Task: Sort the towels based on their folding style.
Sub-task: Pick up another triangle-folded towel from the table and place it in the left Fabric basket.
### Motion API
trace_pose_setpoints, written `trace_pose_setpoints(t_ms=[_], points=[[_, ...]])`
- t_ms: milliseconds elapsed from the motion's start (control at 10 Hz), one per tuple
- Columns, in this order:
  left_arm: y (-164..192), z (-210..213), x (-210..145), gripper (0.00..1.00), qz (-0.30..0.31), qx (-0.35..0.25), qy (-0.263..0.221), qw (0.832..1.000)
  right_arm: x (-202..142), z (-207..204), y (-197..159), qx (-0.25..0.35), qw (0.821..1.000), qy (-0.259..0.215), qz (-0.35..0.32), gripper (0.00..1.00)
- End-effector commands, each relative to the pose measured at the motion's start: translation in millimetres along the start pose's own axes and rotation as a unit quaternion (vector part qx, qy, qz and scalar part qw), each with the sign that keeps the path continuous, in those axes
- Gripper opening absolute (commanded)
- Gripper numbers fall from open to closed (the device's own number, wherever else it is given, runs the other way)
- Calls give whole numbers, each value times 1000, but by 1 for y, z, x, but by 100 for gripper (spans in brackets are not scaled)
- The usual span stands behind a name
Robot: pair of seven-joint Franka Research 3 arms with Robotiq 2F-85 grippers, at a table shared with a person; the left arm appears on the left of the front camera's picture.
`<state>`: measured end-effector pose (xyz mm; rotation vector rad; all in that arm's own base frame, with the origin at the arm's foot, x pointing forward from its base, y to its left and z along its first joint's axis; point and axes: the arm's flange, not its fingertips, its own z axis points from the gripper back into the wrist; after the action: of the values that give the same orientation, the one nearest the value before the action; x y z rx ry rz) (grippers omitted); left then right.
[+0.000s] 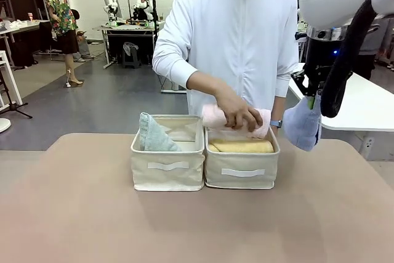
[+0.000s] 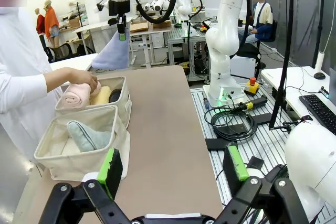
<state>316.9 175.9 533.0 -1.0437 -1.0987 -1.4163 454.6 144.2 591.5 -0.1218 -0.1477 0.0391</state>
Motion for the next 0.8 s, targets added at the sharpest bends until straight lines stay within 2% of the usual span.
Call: trace_pose_setpoints(t_ms=[0, 200, 300, 400, 600, 700], points=[[-2, -1, 1, 100, -14, 5, -9, 1000, 10, -6, 1, -5, 1000, 3, -4, 16], [-2, -1, 1, 100, -14, 5, -9, 1000, 3, -6, 1, -1, 1000, 6, 0, 16], [-2, -1, 1, 100, -14, 5, -9, 1000, -22, 17, 1, -21, 991, -79, 110, 16], [-2, -1, 1, 100, -14, 5, -9, 1000, -41, 44, 5, -6, 984, -92, 155, 16], [-2, -1, 1, 100, -14, 5, -9, 1000, -74, 87, 7, -23, 980, -130, 146, 16], [-2, -1, 1, 100, -14, 5, -9, 1000, -85, 95, 4, -20, 979, -130, 158, 16]])
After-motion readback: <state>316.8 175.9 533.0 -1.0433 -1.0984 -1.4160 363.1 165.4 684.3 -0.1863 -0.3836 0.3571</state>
